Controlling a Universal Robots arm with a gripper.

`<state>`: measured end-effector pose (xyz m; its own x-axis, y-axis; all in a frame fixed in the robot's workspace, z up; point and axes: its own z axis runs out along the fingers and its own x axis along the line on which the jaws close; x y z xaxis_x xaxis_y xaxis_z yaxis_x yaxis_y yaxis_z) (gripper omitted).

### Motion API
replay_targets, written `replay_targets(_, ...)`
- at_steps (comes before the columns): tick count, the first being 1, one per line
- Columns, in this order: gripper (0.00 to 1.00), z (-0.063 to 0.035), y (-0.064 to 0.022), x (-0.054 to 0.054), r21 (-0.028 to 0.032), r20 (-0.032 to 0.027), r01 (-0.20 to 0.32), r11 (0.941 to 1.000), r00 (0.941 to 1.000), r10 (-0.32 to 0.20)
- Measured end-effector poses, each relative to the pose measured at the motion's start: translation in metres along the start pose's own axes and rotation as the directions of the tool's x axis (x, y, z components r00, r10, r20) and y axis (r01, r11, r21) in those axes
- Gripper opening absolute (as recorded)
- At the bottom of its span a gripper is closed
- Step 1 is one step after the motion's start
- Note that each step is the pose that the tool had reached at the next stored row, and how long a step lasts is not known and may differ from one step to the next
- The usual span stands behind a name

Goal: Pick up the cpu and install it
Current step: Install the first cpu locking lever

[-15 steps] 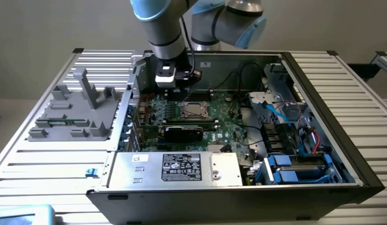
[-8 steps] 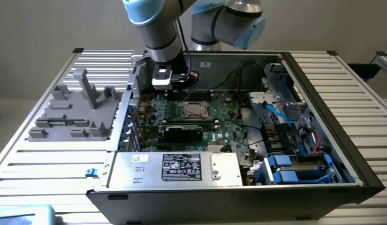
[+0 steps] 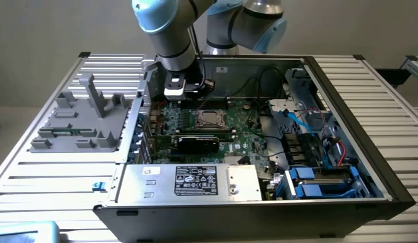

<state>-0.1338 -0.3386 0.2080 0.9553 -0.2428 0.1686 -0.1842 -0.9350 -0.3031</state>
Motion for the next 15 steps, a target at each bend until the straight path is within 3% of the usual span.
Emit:
replay_targets(3, 0.11, 0.0015, 0.0004, -0.0002, 0.0041, -0.0041, -0.018, 0.9998, 0.9998, 0.018)
replay_targets(15, 0.11, 0.0058, 0.0014, 0.0002, 0.0004, -0.0155, -0.056, 0.9984, 0.9983, 0.056)
